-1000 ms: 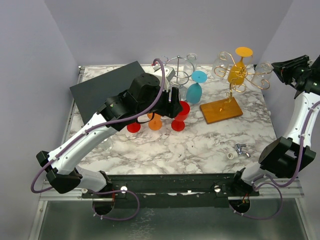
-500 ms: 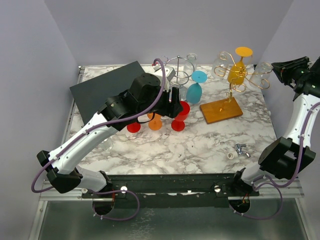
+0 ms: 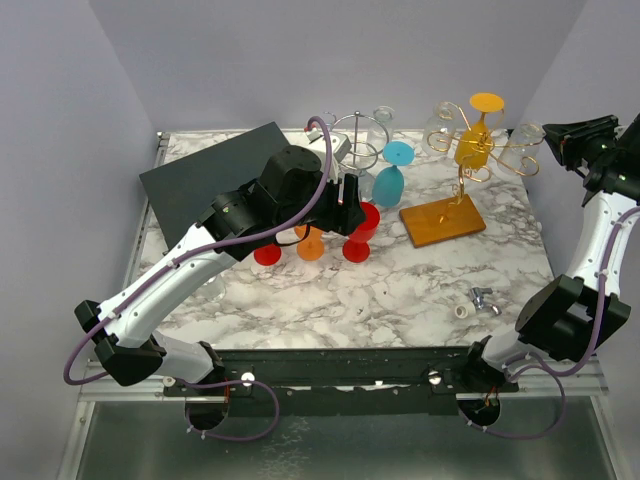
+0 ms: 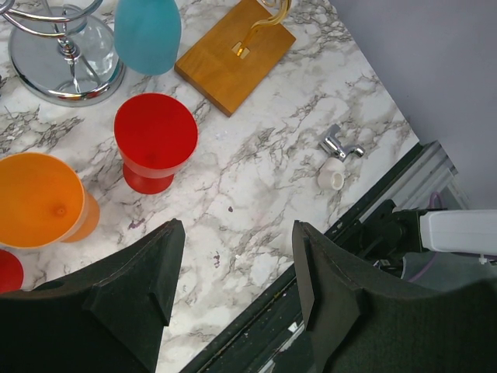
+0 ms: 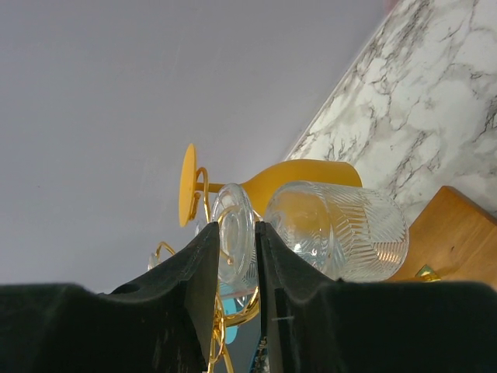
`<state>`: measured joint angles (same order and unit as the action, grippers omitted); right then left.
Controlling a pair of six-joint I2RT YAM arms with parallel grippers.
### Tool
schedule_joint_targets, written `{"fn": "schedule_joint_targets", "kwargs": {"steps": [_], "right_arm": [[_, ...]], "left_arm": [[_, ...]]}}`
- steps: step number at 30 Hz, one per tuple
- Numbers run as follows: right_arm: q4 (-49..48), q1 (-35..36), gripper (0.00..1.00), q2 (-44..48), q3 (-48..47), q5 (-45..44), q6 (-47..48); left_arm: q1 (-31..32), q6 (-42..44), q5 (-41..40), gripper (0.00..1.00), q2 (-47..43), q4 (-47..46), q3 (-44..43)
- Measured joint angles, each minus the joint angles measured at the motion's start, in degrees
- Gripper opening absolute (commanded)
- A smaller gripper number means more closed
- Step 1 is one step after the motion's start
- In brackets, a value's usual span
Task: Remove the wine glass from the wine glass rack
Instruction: Pick up the wine glass from the wine rack.
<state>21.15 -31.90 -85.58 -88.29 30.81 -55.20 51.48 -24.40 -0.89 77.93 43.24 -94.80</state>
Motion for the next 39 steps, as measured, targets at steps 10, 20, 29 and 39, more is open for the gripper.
{"fn": "schedule_joint_targets", "kwargs": {"steps": [10,20,29,39], "right_arm": [[-2.6,-0.1,0.31,1.5,2.7,0.0,-2.0],[-4.0,-0.2,0.31,2.1,3.6,0.2,-3.5],[-4.6,-0.1,0.31,2.8,4.7,2.7,-4.8],[-3.9,-0.1,0.33,2.8,4.7,2.6,-3.1]], "left_arm": [[0.0,0.0,0.0,0.64,0.0,-0.3,0.0],[0.0,-0.1,0.0,0.64,0.0,-0.3,0.0],[0.0,-0.2,0.0,0.64,0.0,-0.3,0.0],[0.0,-0.3,0.0,0.64,0.0,-0.3,0.0]]}}
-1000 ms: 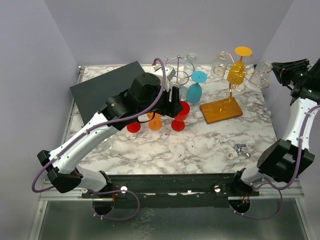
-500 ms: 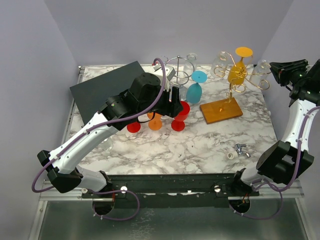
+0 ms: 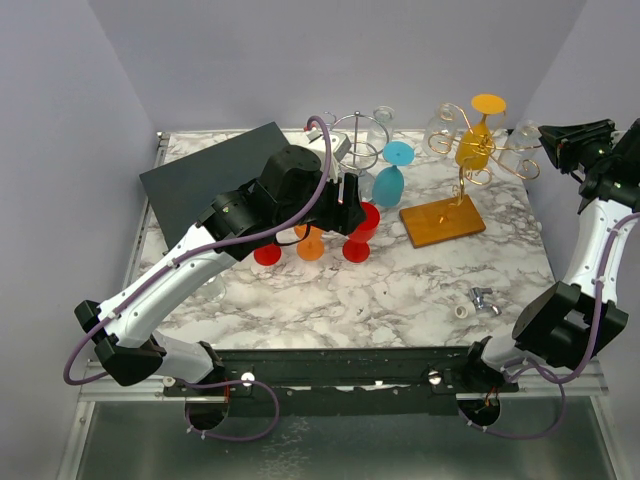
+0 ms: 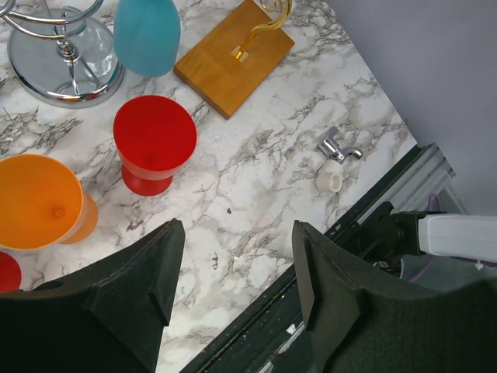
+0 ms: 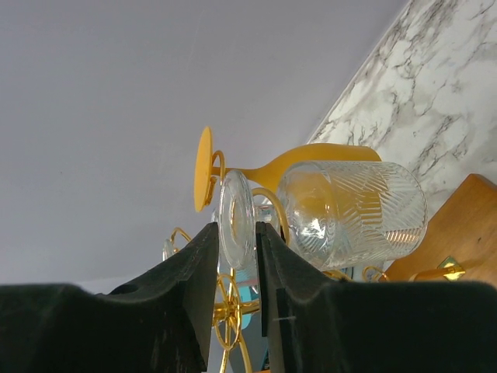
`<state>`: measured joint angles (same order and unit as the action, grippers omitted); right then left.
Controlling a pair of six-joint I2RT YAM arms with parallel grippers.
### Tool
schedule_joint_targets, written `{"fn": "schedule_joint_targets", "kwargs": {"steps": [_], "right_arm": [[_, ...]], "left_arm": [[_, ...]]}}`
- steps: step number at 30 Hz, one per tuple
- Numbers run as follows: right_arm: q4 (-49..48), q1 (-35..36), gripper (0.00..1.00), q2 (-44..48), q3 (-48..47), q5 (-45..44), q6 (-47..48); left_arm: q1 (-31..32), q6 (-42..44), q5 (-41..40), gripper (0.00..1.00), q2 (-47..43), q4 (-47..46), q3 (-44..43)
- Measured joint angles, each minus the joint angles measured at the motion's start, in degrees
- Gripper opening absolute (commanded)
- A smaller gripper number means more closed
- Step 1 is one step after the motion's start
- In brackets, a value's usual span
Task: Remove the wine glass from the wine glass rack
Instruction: Pick up the wine glass from the wine rack.
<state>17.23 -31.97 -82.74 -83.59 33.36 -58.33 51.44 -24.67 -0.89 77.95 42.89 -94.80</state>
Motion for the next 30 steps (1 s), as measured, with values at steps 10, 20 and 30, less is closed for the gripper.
{"fn": "schedule_joint_targets", "kwargs": {"steps": [10,20,30], "right_arm": [[3.7,0.0,0.35,0.0,-2.1,-1.8,3.0],[5.3,0.4,0.35,-0.2,-3.2,-2.7,4.8],[1.0,0.8,0.35,-0.2,-0.9,-2.6,1.3]], "left_arm": [[0.0,-0.2,0.0,0.64,0.5,-0.1,-0.2],[0.0,-0.7,0.7,0.64,0.9,-0.1,-0.2],[0.0,-1.0,0.7,0.63,0.9,-0.2,-0.3]]}}
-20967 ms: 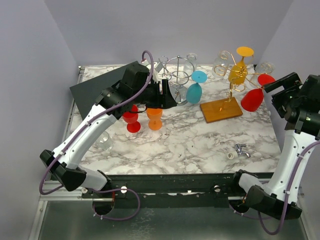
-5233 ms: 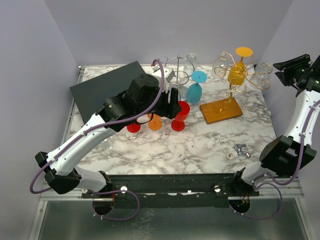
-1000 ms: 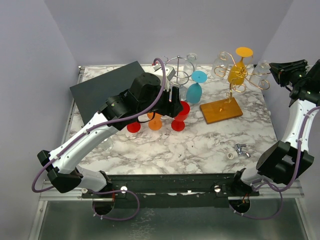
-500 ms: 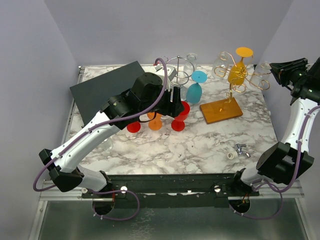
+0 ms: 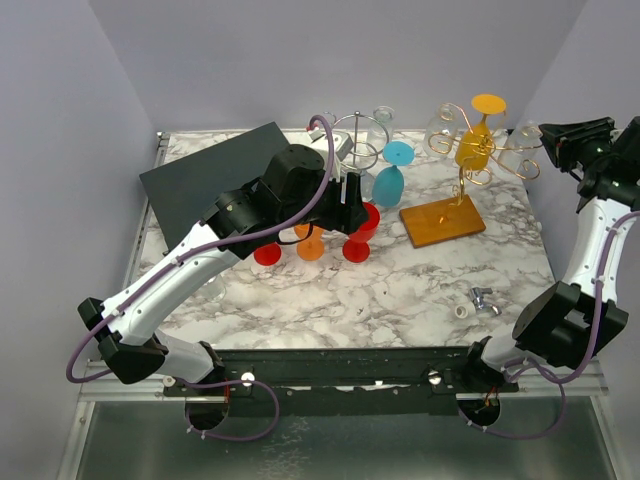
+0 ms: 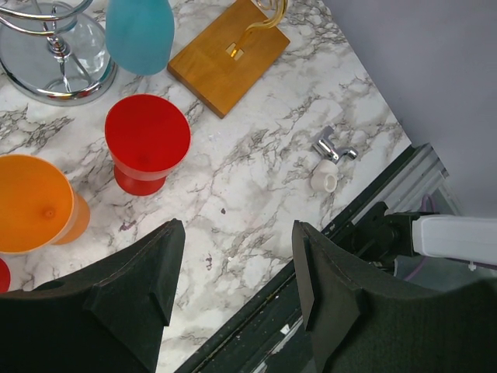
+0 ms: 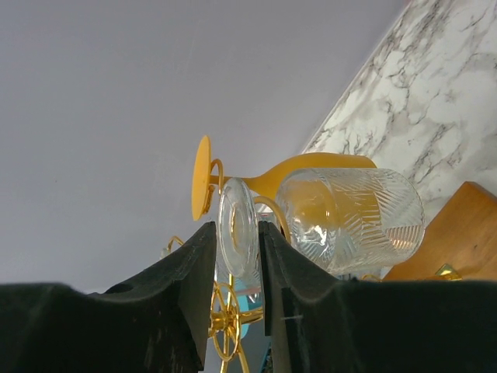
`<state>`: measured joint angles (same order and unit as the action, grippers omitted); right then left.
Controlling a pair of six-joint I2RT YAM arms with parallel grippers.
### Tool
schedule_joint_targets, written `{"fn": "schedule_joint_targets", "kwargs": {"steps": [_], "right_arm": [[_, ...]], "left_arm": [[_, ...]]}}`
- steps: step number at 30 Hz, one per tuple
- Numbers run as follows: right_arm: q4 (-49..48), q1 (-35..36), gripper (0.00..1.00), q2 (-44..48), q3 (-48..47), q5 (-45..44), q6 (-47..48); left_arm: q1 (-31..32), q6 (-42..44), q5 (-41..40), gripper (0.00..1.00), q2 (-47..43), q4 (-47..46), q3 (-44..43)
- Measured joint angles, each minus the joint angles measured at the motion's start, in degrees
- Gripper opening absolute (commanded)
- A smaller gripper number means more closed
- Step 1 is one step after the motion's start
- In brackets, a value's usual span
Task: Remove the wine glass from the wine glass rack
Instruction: Pick up the wine glass from the wine rack.
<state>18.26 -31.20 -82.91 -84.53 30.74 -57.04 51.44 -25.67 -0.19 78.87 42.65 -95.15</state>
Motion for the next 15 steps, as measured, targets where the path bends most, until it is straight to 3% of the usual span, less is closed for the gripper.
{"fn": "schedule_joint_targets", "kwargs": {"steps": [15], "right_arm": [[-4.2,0.9,0.33,0.0,2.1,-0.1,-3.4]], "left_arm": [[0.0,0.0,0.0,0.63,0.0,-0.2,-0.7]]}}
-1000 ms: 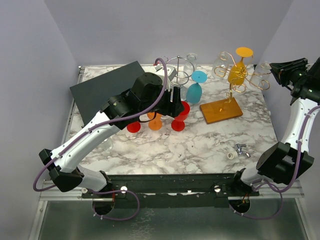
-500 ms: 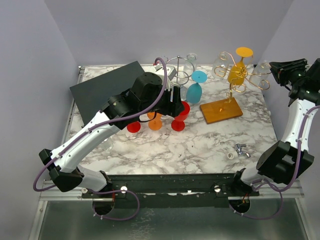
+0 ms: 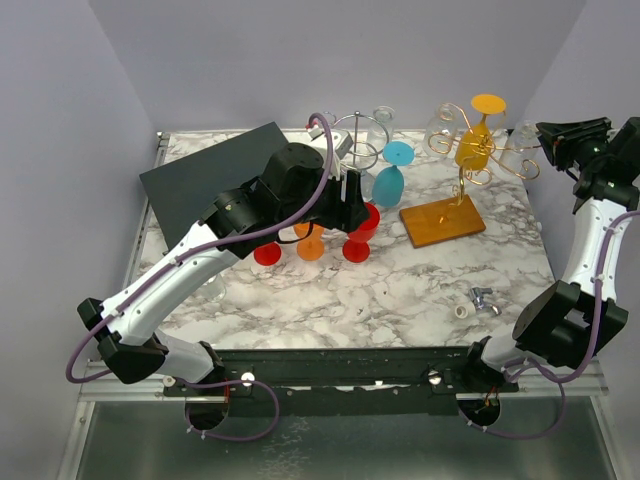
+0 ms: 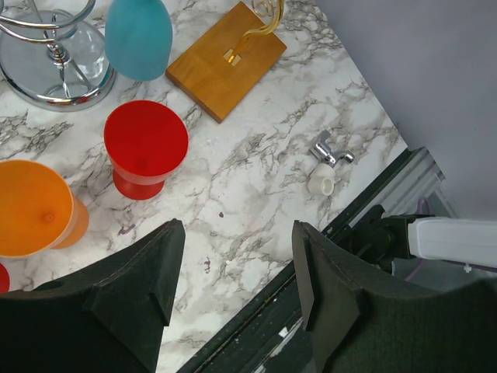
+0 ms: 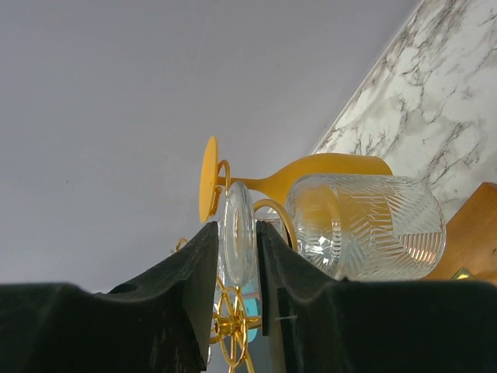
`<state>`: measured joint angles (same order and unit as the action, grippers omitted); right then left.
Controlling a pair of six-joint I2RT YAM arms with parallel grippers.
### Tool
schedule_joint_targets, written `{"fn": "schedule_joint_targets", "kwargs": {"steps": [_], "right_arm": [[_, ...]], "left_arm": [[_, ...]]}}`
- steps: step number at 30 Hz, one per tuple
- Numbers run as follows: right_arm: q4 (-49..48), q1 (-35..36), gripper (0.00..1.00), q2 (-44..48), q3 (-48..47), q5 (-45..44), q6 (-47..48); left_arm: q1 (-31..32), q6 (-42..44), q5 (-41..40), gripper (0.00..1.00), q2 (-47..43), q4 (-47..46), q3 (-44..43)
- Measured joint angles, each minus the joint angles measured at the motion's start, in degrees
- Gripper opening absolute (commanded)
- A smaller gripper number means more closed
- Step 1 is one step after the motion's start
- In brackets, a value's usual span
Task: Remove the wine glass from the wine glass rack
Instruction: Pick up the wine glass from the wine rack.
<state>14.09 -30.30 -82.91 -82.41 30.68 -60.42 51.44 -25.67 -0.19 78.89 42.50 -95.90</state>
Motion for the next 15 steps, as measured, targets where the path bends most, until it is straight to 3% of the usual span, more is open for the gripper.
{"fn": "schedule_joint_targets", "kwargs": {"steps": [15], "right_arm": [[-0.7,1.2,0.22,0.0,0.4,-0.5,-0.2]], "left_arm": [[0.0,0.0,0.0,0.63,0.6,0.0,-0.1]]}}
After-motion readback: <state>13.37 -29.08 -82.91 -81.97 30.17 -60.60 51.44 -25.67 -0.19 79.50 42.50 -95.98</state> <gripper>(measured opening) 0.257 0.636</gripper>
